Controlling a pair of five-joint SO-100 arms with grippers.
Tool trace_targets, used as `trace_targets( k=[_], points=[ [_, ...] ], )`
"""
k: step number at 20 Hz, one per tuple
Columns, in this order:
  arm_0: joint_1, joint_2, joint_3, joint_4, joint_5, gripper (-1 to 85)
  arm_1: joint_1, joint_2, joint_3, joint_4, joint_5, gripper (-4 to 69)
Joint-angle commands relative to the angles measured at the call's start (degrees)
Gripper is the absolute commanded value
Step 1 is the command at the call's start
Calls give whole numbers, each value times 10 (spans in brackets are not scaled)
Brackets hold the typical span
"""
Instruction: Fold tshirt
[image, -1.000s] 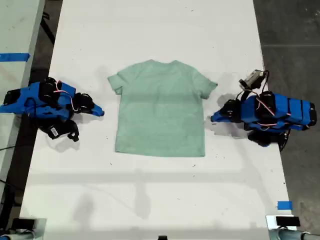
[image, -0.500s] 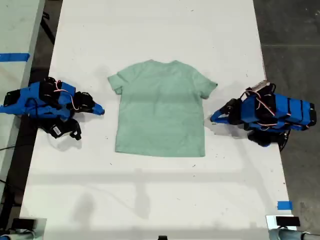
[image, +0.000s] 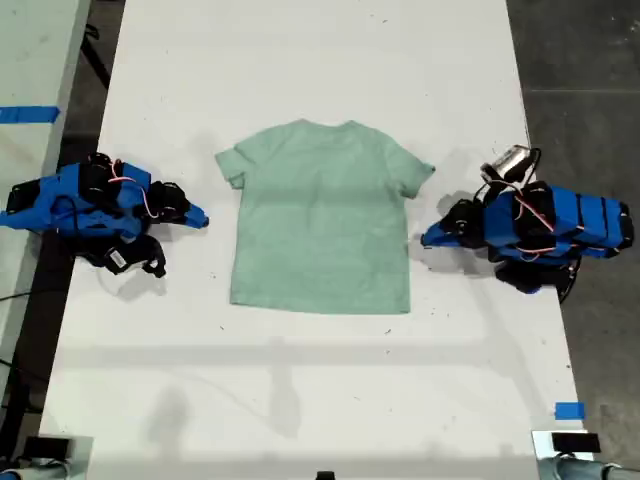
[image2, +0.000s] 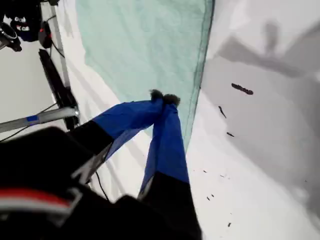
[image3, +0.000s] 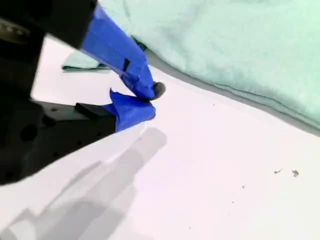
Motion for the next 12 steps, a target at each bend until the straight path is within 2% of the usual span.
trace_targets(
  k=[1,4,7,12],
  points=[
    [-26,-17,-61,3,3,1,9,-41,-98,4,-42,-10],
    [-54,-115,-127,-26,31,1,42,-195,-217,5,-95,-10],
    [-103,-305,-277,-38,104,1,105,-349,-349,31,-176,-10],
    [-190,-512,-504,11,214,1,244,-541,-542,105,-324,-10]
  ],
)
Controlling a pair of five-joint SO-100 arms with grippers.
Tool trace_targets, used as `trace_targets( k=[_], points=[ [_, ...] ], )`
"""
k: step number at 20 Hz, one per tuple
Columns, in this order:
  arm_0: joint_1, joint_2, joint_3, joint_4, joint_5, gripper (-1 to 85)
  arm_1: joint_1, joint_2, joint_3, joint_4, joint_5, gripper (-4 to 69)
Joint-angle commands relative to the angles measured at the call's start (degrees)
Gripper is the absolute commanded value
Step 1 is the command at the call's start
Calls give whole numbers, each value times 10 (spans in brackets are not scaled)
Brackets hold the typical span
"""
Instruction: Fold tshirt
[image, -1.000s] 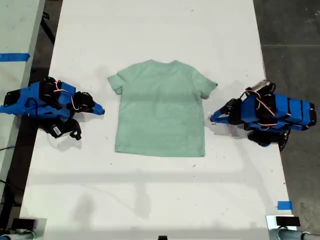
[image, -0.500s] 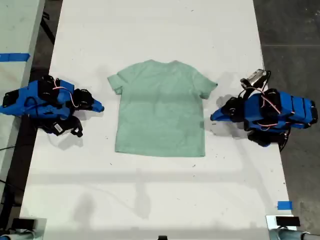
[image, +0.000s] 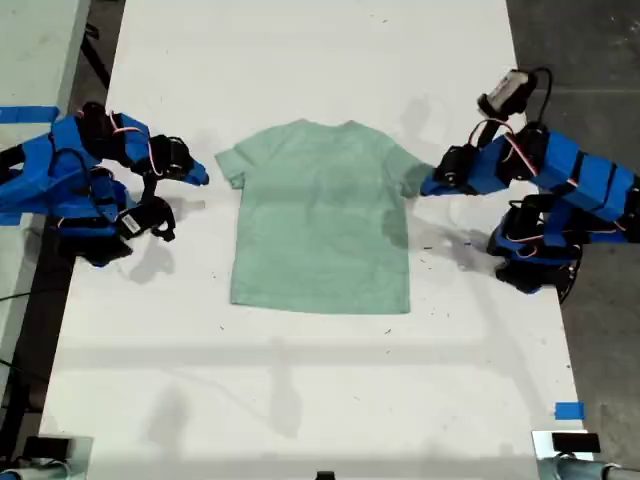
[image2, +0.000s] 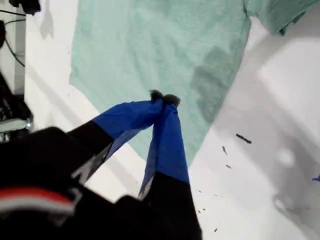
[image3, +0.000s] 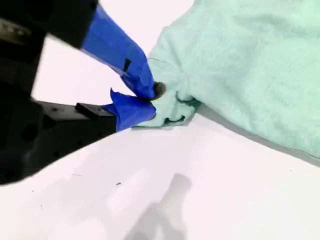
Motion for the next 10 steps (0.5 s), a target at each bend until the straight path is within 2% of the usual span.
trace_targets(
  k=[1,6,10],
  points=[
    [-48,-82,-137,28,45,1,74,-82,-125,42,-76,-10],
    [-133,-276,-374,137,126,1,171,-195,-252,88,-173,-11],
    [-162,-348,-433,148,149,1,211,-230,-298,106,-220,-11]
  ],
)
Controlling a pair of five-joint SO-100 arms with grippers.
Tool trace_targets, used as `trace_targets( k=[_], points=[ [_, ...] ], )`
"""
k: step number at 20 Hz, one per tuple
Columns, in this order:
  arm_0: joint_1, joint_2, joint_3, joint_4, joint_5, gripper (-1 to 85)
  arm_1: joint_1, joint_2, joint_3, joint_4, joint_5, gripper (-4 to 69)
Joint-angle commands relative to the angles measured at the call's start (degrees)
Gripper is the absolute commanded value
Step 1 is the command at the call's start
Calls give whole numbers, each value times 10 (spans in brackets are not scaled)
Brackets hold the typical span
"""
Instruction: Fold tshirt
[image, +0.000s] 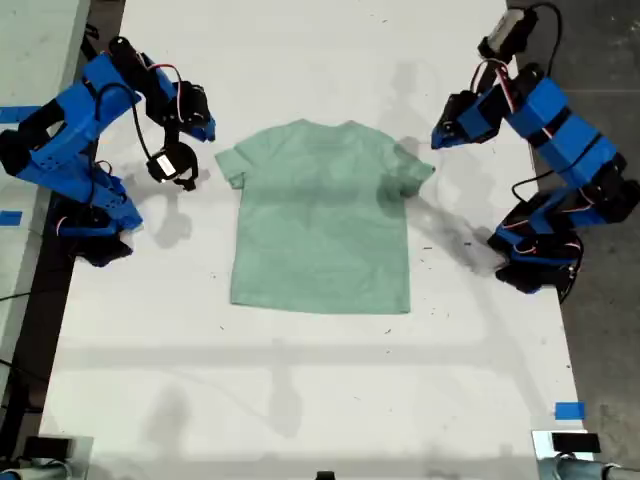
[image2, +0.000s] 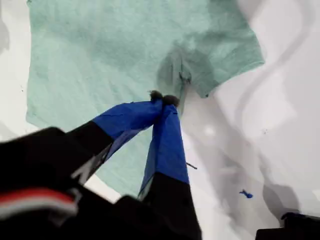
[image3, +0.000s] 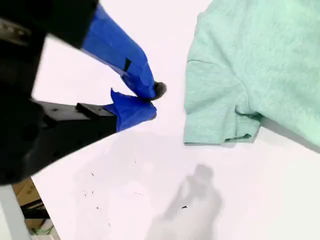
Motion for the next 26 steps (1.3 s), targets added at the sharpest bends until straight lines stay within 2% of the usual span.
trace_targets(
  k=[1,4,7,12,15,18,19,20,23,26],
  points=[
    [-16,-21,-44,5,11,1,30,-6,-39,10,-37,42],
    [-11,-33,-35,-4,11,1,59,-30,11,-21,-83,306],
    [-10,-36,-23,-12,11,1,91,-57,92,-86,-113,354],
    [-15,-40,6,-27,12,1,125,-131,200,-222,-138,350],
    [-15,-41,13,-30,12,1,133,-207,214,-279,-143,351],
    [-16,-41,15,-30,12,1,128,-284,206,-310,-146,264],
    [-16,-41,15,-30,12,1,128,-300,200,-310,-141,126],
    [-16,-42,15,-30,12,1,128,-308,199,-311,-132,23],
    [-14,-44,18,-31,12,1,112,-317,178,-307,-138,-14],
    [-11,-44,21,-32,10,1,105,-313,134,-244,-113,-13]
  ],
)
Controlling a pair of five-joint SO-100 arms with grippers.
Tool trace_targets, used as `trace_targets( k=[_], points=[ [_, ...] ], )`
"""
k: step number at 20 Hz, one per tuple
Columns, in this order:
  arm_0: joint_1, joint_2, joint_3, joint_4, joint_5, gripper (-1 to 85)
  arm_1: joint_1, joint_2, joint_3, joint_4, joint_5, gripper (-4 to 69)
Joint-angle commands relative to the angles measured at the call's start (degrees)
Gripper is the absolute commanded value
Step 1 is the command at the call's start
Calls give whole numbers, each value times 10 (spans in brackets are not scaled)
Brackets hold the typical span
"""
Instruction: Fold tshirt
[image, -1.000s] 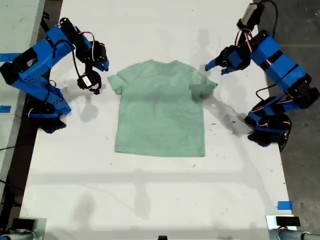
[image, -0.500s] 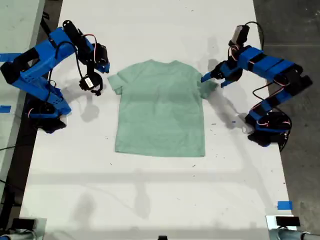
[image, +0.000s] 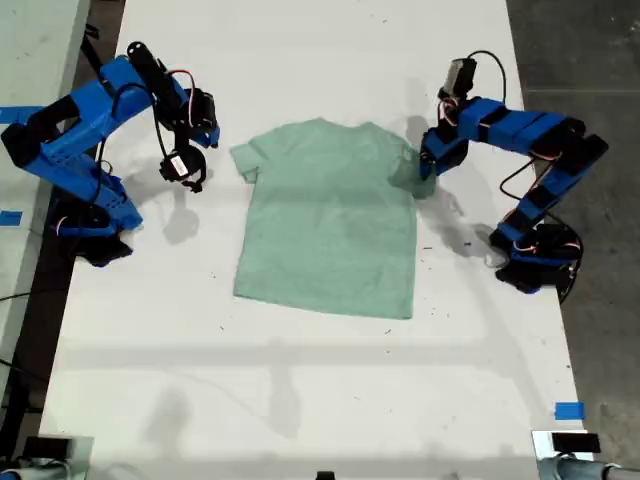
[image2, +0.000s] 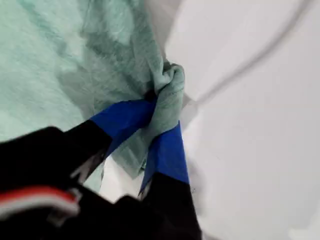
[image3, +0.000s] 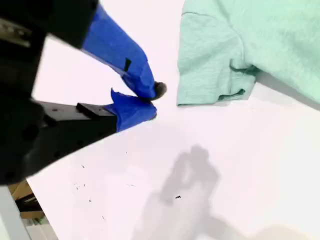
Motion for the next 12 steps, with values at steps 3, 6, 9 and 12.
trace_targets(
  k=[3,6,9,12],
  points=[
    [1,4,2,-10,1,1,-37,37,-89,106,18,-13],
    [6,4,8,-11,-3,1,-73,87,-159,153,47,-13],
    [10,4,10,-17,-6,1,-148,62,-278,144,118,-13],
    [14,4,10,-17,-11,1,-221,-49,-434,115,160,-13]
  ],
)
